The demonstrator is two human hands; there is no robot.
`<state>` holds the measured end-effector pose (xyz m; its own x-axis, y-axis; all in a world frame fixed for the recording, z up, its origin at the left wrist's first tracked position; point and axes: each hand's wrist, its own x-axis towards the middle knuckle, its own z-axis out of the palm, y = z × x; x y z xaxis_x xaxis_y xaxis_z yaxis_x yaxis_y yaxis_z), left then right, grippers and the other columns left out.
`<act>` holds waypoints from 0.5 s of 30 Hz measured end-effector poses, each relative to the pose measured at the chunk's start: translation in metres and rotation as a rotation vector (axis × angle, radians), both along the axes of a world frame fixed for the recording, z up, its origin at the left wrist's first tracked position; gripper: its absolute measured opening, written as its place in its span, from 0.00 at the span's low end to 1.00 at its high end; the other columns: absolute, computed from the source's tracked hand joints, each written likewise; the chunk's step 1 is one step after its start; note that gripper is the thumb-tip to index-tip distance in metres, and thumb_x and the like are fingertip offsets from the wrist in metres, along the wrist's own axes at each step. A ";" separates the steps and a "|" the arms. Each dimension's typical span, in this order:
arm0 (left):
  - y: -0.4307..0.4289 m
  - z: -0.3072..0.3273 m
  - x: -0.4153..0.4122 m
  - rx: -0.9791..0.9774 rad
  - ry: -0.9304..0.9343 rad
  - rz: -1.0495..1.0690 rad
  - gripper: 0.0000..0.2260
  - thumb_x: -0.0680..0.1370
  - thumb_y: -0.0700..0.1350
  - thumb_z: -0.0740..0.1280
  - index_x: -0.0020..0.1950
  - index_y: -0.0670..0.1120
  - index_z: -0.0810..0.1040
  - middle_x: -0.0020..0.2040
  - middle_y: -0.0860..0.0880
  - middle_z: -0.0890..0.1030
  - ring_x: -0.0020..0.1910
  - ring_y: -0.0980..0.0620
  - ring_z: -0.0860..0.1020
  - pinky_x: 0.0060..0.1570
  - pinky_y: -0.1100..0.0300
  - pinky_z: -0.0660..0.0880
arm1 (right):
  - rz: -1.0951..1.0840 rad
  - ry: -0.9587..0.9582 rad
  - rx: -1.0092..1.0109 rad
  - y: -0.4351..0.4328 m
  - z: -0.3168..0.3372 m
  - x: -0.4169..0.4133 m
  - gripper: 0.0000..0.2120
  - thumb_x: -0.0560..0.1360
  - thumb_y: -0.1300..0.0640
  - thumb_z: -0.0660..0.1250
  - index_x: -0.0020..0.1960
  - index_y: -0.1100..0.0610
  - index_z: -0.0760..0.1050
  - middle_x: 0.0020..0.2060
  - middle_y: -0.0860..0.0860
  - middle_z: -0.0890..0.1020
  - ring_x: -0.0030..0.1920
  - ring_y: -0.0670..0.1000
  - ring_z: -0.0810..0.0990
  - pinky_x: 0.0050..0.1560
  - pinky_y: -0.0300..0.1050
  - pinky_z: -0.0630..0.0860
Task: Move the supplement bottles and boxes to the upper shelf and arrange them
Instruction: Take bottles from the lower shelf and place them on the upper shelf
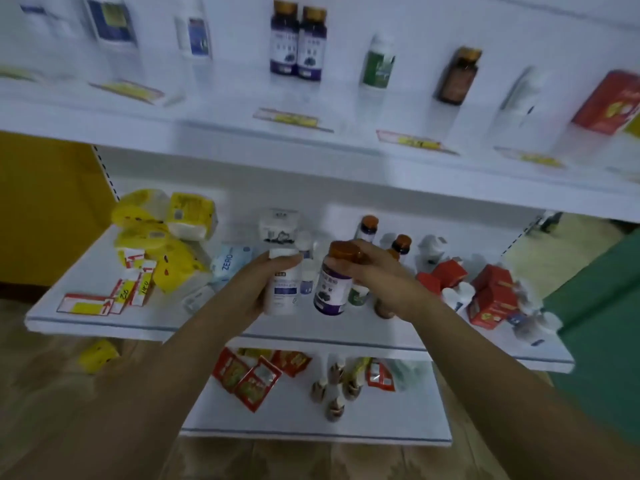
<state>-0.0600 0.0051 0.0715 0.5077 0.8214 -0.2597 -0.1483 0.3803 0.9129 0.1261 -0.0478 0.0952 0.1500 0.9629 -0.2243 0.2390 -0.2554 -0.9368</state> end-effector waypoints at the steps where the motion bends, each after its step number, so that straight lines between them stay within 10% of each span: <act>1: -0.008 0.015 -0.003 0.016 -0.018 -0.038 0.03 0.76 0.43 0.66 0.44 0.46 0.78 0.34 0.49 0.83 0.32 0.52 0.82 0.34 0.60 0.78 | -0.001 0.045 0.030 -0.010 0.017 -0.004 0.13 0.71 0.49 0.72 0.55 0.48 0.78 0.54 0.48 0.82 0.57 0.49 0.80 0.62 0.48 0.74; 8: -0.060 0.105 -0.017 0.198 -0.077 -0.143 0.13 0.72 0.47 0.68 0.51 0.41 0.72 0.36 0.43 0.81 0.34 0.47 0.81 0.37 0.56 0.77 | -0.075 0.343 0.201 -0.076 0.114 -0.037 0.06 0.76 0.56 0.63 0.44 0.58 0.74 0.38 0.56 0.81 0.39 0.58 0.80 0.45 0.50 0.78; 15: -0.086 0.187 -0.010 0.337 -0.157 -0.114 0.14 0.73 0.55 0.68 0.37 0.44 0.75 0.31 0.44 0.79 0.27 0.48 0.76 0.31 0.60 0.76 | -0.053 0.431 0.410 -0.102 0.186 -0.054 0.12 0.74 0.48 0.66 0.40 0.57 0.71 0.30 0.56 0.78 0.27 0.52 0.76 0.31 0.41 0.76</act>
<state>-0.0703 -0.0806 0.2583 0.6127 0.7835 0.1037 -0.2706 0.0847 0.9589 0.0722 -0.1501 0.2810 0.1782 0.9775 0.1125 -0.1874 0.1460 -0.9714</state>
